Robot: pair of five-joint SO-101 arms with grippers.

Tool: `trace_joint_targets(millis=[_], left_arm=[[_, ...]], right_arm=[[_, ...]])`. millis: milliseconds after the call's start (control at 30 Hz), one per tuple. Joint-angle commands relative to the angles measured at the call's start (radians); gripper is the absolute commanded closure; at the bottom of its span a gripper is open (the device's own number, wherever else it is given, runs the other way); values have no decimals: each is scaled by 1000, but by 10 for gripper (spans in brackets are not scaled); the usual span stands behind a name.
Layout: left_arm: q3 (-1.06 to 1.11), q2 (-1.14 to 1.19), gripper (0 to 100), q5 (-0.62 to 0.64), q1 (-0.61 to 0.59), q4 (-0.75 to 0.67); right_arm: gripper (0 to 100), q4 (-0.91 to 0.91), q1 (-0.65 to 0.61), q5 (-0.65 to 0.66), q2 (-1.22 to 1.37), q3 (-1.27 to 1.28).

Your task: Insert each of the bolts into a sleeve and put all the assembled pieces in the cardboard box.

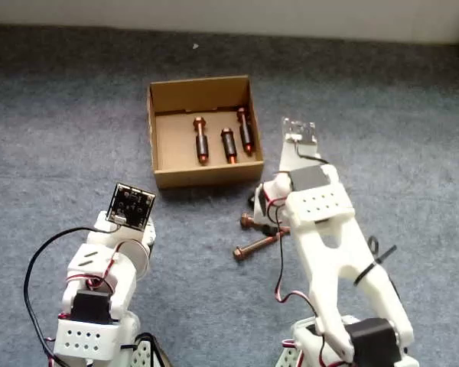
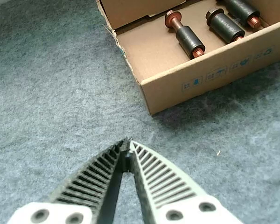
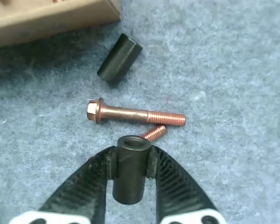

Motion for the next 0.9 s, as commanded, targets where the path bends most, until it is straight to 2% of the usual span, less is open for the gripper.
trace_joint_targets(millis=[0,100,233,433,533,667,867], left_arm=[[12,-8,990,-9,-5,-23],[12,-8,990,-9,-5,-23],[7,-8,989,-9,-5,-23],[-101,4,993,-8,7,-18],[-174,5,993,-8,84,6],[-317,33,993,-26,222,143],[-473,366,989,-29,401,169]], right_arm=[[995,-174,-8,0,-153,148],[995,-303,-1,0,-257,275],[995,-432,84,-2,-401,397],[995,-694,245,-247,-512,562],[995,-783,323,-285,-516,601],[995,-855,403,-345,-516,610],[995,-903,495,-393,-516,608]])
